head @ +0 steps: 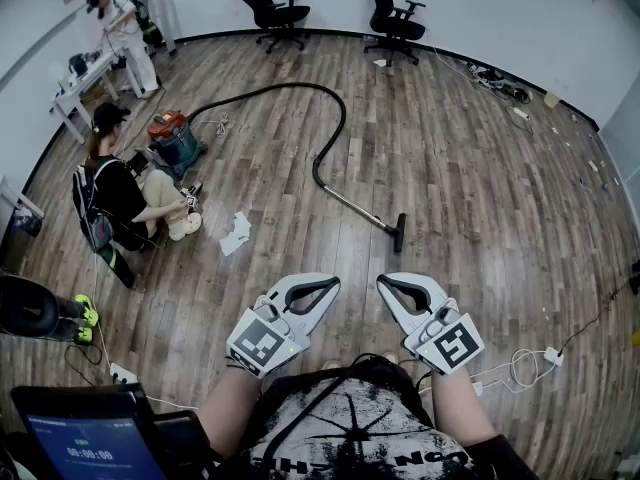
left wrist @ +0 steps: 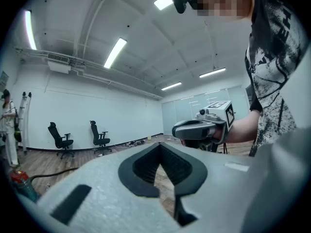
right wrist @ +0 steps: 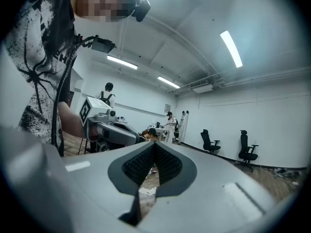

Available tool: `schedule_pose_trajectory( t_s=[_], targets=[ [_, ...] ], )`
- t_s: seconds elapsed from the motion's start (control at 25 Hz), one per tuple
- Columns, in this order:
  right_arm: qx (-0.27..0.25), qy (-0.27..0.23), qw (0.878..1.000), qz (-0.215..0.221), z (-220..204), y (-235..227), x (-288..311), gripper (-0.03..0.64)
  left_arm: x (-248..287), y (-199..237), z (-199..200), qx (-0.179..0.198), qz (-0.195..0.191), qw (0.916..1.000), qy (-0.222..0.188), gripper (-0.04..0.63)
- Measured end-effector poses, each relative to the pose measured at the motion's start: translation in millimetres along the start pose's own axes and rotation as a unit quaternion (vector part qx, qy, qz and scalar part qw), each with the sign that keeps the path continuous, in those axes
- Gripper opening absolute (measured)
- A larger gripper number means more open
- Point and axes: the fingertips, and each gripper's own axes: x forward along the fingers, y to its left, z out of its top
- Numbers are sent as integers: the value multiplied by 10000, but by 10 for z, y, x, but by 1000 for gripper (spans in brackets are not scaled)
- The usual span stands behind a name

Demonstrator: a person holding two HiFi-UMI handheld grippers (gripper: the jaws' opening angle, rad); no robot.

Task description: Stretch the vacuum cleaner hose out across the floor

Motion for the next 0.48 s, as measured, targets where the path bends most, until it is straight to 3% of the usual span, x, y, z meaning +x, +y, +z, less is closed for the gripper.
schedule_pose_trajectory(
  t_s=[0.2,0.36,0.48],
  targets=[
    [-96,-309,9995,32,111,-11,28,5,15,-9,4,-103,30,9999,-24,-2],
    [-92,-196,9998,9,99,-10,32,5,-25,10,115,-34,46,9993,-362,-2],
    [265,-218,9993,137,44,-12,46,6,-39,46,115,-254,88,9986,-446,-1]
  ],
)
